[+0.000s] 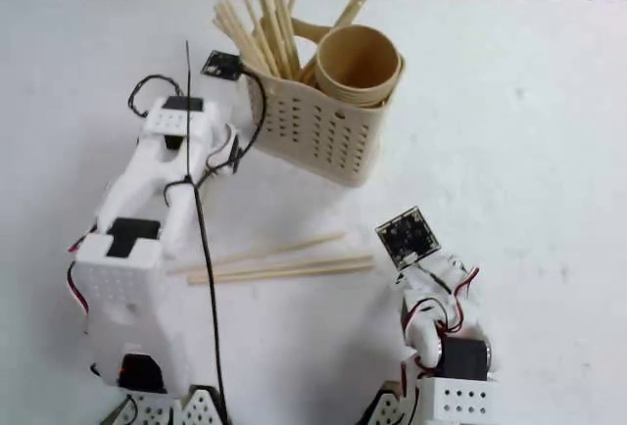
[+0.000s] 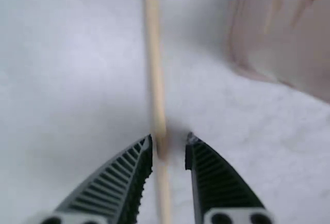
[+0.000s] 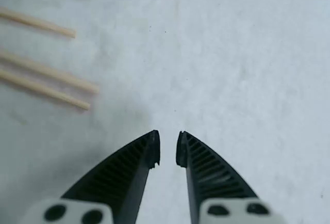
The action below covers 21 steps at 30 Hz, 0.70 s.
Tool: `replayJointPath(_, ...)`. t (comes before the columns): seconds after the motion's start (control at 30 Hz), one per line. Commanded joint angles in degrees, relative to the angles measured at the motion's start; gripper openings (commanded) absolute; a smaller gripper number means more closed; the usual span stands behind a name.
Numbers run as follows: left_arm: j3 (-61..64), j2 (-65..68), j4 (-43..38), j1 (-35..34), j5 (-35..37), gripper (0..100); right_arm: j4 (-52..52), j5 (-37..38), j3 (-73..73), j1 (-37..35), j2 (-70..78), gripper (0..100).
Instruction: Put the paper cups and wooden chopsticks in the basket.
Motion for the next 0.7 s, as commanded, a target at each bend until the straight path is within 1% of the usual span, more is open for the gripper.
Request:
replayJointPath(0.0,-2.81,1.27,2.37,-0.57,-0.53,13,-0.48,0.35,0.53,-0.48,-1.19,7.0)
replayJointPath(0.27,-3.25,1.8,6.24,-0.31,-0.79,13,-0.48,0.35,0.53,-0.22,-1.45,7.0)
replayJointPath(0.5,-2.81,1.8,6.33,-0.48,-0.35,12,-0.48,0.35,0.53,-0.4,-1.45,7.0)
replayJointPath(0.63,-2.9,1.8,7.38,-0.57,-0.35,2,-0.48,0.35,0.53,-0.31,-1.45,7.0)
replayJointPath(0.67,-2.81,1.8,7.47,-0.57,-0.35,2,-0.48,0.35,0.53,-0.22,-1.45,7.0)
